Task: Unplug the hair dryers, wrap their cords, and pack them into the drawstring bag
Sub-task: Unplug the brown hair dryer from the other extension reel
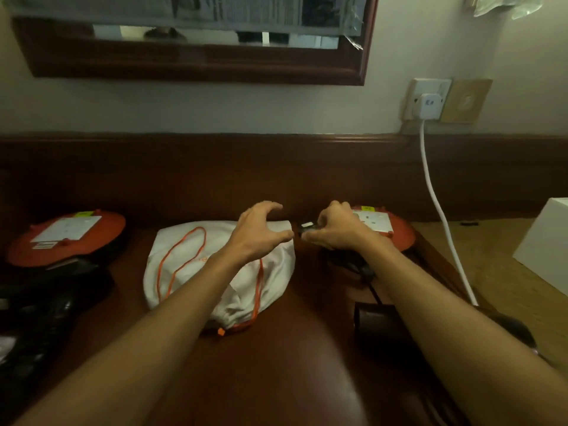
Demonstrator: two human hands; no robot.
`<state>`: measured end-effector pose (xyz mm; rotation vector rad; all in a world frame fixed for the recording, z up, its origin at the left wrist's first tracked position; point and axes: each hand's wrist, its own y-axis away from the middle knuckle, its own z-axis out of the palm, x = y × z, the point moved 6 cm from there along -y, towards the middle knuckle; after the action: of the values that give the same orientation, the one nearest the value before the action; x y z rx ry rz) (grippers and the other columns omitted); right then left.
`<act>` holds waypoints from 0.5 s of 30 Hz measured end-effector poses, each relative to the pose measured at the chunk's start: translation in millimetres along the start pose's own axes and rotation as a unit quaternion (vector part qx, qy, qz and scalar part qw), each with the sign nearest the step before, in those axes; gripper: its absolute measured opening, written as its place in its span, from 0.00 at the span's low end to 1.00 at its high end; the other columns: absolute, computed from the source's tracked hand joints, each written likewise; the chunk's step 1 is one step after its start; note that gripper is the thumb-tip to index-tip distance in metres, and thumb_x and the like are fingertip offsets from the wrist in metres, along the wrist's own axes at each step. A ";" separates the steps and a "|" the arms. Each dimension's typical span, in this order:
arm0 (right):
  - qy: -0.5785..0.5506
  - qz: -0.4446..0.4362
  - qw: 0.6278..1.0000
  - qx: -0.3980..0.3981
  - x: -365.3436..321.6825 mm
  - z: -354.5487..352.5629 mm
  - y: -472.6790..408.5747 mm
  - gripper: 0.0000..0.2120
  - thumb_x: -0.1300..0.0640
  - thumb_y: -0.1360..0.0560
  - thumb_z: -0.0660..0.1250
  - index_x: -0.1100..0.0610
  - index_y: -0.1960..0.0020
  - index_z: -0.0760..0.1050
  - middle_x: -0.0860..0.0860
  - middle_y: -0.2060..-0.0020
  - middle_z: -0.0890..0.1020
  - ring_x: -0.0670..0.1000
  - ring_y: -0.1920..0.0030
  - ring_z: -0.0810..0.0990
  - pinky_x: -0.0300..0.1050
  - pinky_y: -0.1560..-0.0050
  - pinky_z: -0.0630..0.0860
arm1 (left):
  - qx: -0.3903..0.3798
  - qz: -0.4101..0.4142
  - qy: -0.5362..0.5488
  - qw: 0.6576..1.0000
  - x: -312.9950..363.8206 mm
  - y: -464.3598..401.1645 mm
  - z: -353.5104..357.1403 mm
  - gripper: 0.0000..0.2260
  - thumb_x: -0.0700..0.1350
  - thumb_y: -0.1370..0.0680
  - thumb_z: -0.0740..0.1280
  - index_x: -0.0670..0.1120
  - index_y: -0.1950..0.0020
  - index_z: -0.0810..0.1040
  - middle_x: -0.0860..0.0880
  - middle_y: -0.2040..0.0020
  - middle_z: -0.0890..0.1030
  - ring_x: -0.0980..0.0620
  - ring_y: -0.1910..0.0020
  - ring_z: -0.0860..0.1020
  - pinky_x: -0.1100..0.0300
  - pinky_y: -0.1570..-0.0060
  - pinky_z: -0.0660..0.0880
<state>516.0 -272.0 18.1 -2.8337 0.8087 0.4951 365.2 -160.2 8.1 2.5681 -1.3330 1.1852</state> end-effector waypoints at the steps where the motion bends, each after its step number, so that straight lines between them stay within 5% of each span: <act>1: 0.033 0.001 0.999 -0.022 -5.1 10.5 -0.2 0.21 0.39 0.28 0.73 0.54 0.47 0.78 0.52 0.42 0.70 0.56 0.36 0.68 0.55 0.36 0.69 | 0.005 0.006 0.000 1.000 3.9 6.9 -4.9 0.28 0.53 0.27 0.76 0.51 0.29 0.74 0.51 0.30 0.75 0.49 0.30 0.72 0.53 0.33 0.71; 4: 0.056 0.001 0.997 -0.043 -10.7 24.1 8.0 0.23 0.39 0.27 0.71 0.54 0.40 0.77 0.56 0.35 0.71 0.60 0.31 0.64 0.61 0.30 0.60 | 0.003 0.031 0.001 1.000 22.7 25.1 -11.4 0.23 0.54 0.27 0.74 0.53 0.34 0.77 0.52 0.34 0.77 0.51 0.33 0.73 0.50 0.34 0.73; 9: 0.005 0.013 0.999 0.046 0.4 -29.7 65.5 0.23 0.43 0.22 0.67 0.53 0.31 0.73 0.56 0.32 0.72 0.59 0.30 0.65 0.59 0.30 0.64 | -0.011 0.069 0.026 0.997 70.7 59.5 -1.8 0.14 0.49 0.24 0.72 0.51 0.38 0.80 0.51 0.40 0.81 0.54 0.40 0.76 0.57 0.41 0.74; 12: -0.025 0.029 0.988 0.147 21.4 -65.7 127.9 0.16 0.47 0.22 0.68 0.55 0.39 0.79 0.55 0.40 0.77 0.58 0.35 0.71 0.58 0.36 0.71 | -0.074 0.080 0.061 0.992 107.4 81.2 29.3 0.14 0.49 0.23 0.72 0.48 0.38 0.81 0.49 0.41 0.82 0.53 0.43 0.79 0.54 0.40 0.78; 15: -0.061 0.074 0.961 0.259 45.8 -79.2 209.9 0.08 0.51 0.23 0.70 0.56 0.54 0.79 0.53 0.55 0.79 0.57 0.48 0.76 0.54 0.51 0.75 | -0.187 0.113 0.067 0.974 141.2 109.6 70.8 0.21 0.58 0.25 0.73 0.53 0.35 0.79 0.50 0.38 0.81 0.53 0.41 0.79 0.51 0.39 0.77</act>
<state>461.6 -489.6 64.2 -2.2538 0.9650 0.3988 380.7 -351.8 12.3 2.0861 -1.6650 0.9933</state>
